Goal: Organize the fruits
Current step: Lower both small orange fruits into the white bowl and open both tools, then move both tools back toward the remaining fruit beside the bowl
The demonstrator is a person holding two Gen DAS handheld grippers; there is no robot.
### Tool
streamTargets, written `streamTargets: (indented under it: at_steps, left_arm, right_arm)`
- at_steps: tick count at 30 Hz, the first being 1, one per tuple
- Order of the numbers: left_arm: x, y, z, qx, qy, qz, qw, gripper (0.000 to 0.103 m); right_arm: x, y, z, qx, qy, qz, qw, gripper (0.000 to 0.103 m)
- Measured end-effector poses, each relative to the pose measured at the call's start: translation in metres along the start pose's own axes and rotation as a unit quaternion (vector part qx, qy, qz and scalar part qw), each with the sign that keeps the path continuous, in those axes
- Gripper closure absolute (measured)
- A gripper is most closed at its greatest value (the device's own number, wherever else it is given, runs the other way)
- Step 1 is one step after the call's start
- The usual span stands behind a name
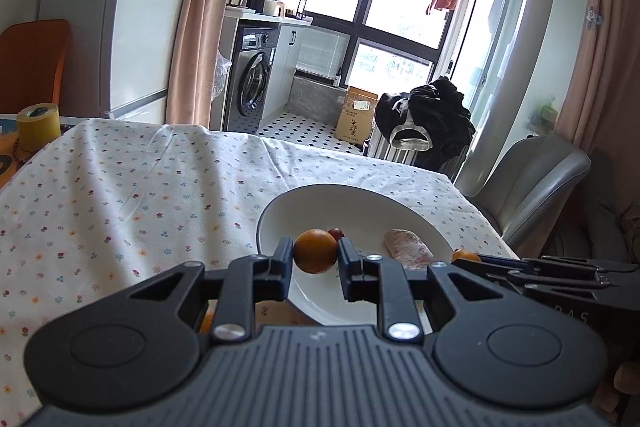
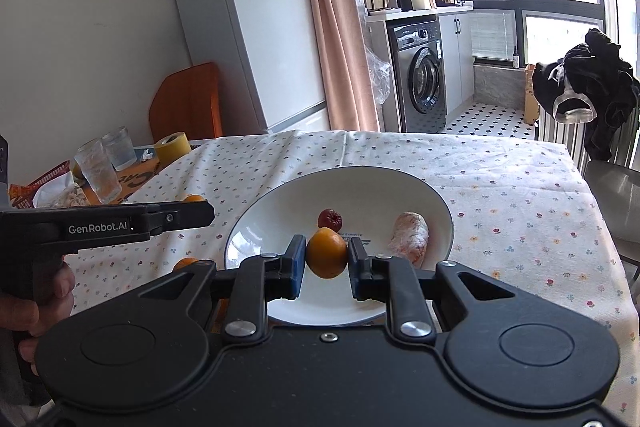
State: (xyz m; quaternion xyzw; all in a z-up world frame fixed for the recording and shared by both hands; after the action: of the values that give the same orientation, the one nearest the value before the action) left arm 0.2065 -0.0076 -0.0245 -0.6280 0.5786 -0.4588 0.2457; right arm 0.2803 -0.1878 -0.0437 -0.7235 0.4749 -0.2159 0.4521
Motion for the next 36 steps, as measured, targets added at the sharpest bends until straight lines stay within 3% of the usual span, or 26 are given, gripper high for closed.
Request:
streamTargets:
  at_steps: [10, 16, 20, 23, 36]
  left_arm:
    - [-0.002, -0.002, 0.005, 0.005, 0.002, -0.011, 0.9999, 0.073]
    - [-0.009, -0.001, -0.016, 0.024, -0.012, -0.011, 0.9996, 0.048]
    - [-0.015, 0.001, -0.026, 0.028, -0.019, -0.014, 0.9993, 0.031]
    - [-0.021, 0.006, -0.034, 0.034, -0.021, -0.016, 0.9991, 0.024]
    - [-0.042, 0.033, -0.064, 0.032, -0.023, -0.043, 0.9983, 0.023]
  right_arm:
    - [-0.001, 0.003, 0.01, -0.003, -0.002, 0.004, 1.0, 0.082]
    - [-0.003, 0.002, 0.016, 0.0, -0.004, 0.01, 1.0, 0.082]
    - [-0.007, 0.002, 0.018, 0.0, -0.004, 0.012, 1.0, 0.075]
    - [-0.007, 0.004, 0.015, -0.001, -0.007, 0.015, 1.0, 0.074]
    - [-0.005, 0.029, -0.002, -0.009, -0.001, 0.023, 1.0, 0.058]
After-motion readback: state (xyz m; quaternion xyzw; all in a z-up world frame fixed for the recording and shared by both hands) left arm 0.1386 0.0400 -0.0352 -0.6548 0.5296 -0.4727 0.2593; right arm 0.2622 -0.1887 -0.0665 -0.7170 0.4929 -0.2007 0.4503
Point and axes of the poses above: each gripper's, at about its wrist camera, not at the fingertips, and z roughly the way its jaws point, x to its right, y to its underside, the point moved 1 cm from there along z, roughly the way its jaws point, and after that the axes turned 8 degrees about y, right-handed, at the moved point
